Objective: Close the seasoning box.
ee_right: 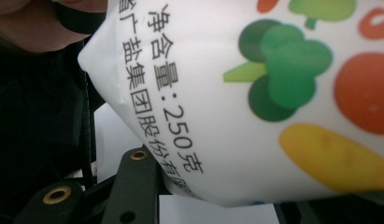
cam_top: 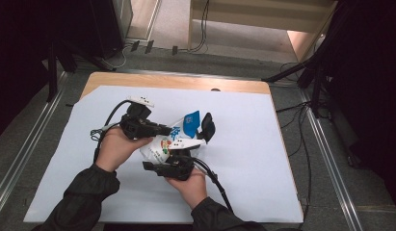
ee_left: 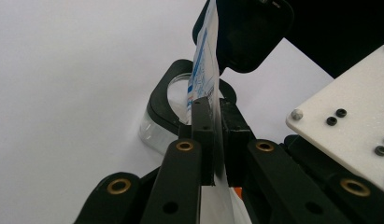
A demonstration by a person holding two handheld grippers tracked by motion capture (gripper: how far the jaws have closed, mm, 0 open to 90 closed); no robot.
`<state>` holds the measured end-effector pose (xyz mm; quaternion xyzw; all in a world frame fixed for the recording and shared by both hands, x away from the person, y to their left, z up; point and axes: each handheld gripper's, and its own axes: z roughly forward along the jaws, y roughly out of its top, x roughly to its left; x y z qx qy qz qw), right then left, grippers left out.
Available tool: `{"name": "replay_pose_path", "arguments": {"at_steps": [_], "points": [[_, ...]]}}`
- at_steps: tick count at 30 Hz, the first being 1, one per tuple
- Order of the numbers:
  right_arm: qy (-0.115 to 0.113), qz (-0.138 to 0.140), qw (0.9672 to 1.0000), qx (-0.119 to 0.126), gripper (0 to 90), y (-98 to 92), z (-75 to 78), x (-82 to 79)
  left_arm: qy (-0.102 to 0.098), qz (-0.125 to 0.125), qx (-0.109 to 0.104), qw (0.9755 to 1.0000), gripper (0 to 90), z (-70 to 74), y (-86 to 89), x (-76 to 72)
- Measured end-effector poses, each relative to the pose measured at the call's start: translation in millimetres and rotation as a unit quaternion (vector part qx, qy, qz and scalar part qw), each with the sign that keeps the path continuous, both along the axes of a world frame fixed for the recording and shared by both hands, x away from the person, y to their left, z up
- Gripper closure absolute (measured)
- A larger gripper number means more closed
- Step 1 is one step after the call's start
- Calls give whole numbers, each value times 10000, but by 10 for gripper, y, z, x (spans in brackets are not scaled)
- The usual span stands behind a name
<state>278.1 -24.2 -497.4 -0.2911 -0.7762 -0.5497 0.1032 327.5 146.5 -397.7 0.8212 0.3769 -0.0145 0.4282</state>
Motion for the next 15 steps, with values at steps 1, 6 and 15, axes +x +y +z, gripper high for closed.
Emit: {"name": "replay_pose_path", "arguments": {"at_steps": [1, 6, 15], "points": [[-10, 9, 10000, 10, 639, -2, 6, 3, -2, 14, -10, 10000, 877, 0, 0, 0], [-5, 24, 10000, 5, 640, -4, 21, 18, -22, 34, -48, 10000, 861, -4, -8, 2], [15, 29, 10000, 10, 641, 2, 29, 29, -67, 81, -15, 9999, 858, -6, -27, 1]]}}
